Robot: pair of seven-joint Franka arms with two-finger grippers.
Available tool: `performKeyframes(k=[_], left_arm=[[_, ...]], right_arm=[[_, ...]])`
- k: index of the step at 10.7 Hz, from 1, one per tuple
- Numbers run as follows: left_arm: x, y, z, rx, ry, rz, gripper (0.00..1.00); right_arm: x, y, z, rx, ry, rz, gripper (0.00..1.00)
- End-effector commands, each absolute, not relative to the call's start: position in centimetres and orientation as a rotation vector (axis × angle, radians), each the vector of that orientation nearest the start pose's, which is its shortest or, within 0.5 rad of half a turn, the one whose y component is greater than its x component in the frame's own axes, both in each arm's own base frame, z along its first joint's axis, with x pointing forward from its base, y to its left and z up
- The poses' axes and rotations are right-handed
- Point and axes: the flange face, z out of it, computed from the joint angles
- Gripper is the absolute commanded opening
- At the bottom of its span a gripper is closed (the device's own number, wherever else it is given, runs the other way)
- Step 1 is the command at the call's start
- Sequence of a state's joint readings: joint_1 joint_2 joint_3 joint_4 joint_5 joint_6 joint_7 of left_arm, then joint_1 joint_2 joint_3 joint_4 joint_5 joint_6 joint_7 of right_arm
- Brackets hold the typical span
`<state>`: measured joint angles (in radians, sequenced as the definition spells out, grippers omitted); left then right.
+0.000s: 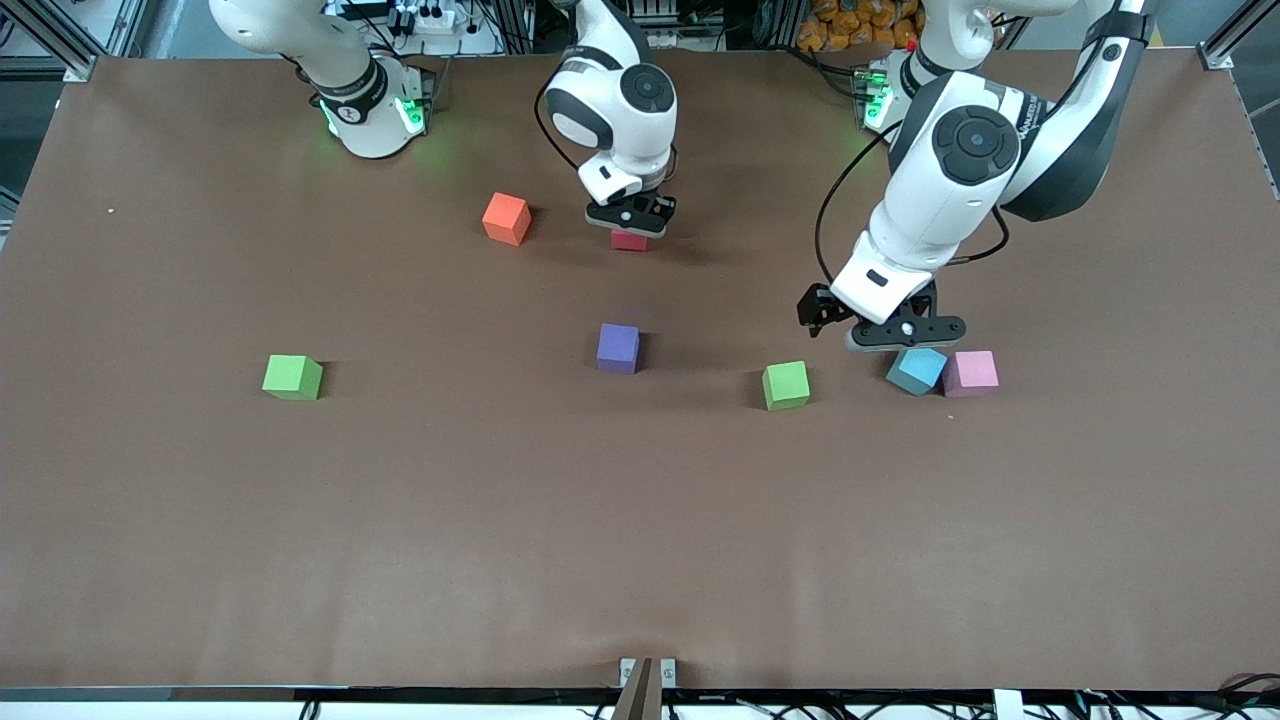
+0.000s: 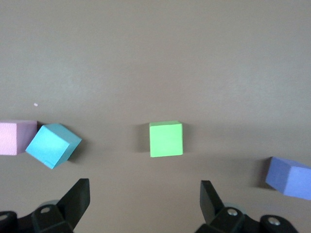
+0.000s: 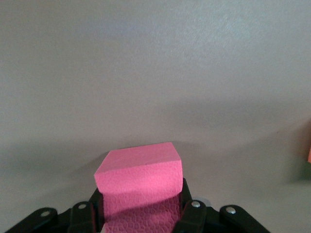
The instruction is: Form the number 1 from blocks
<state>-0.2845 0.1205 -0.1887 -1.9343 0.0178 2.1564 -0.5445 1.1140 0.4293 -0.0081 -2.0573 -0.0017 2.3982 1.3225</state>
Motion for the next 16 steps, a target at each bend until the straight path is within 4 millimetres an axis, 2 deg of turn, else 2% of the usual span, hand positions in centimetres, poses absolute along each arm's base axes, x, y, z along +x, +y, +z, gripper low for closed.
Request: performKeyframes(k=[1, 2, 3, 5, 8, 13, 14, 15, 16], left_arm=[[55.0, -29.9, 44.0, -3.231, -0.060, -0.137, 1.00], [55.8, -30.4, 43.8, -3.236, -0.062, -0.142, 1.00], [55.9, -32.4, 43.5, -3.251, -0.036, -0.139, 1.00], [56.4, -34.1, 43.0, -3.286, -0.051, -0.115, 1.00], [56.3, -34.7, 42.5, -3.295, -0.132, -0.085, 1.00], [56.6, -34.8, 43.1, -3.317, -0.181, -0.085, 1.00], [56.6, -34.7, 43.0, -3.314, -0.182, -0.085, 1.00], [56.8, -34.5, 42.9, -3.310, -0.186, -0.087, 1.00], [56.7, -34.5, 42.8, -3.308, -0.186, -0.085, 1.00]], right_arm=[[24.7, 52.1, 20.6, -3.156, 0.382, 0.016, 0.00], [24.7, 52.1, 20.6, -3.157, 0.382, 0.016, 0.00], [24.7, 52.0, 20.7, -3.160, 0.383, 0.018, 0.00], [24.6, 51.9, 20.7, -3.170, 0.382, 0.024, 0.00], [24.1, 51.9, 21.2, -3.196, 0.372, 0.037, 0.00], [24.1, 51.7, 22.0, -3.211, 0.364, 0.047, 0.00], [24.1, 51.8, 22.1, -3.208, 0.371, 0.045, 0.08], [24.1, 51.8, 22.1, -3.210, 0.379, 0.046, 0.59], [23.9, 51.8, 22.0, -3.212, 0.387, 0.047, 1.00]])
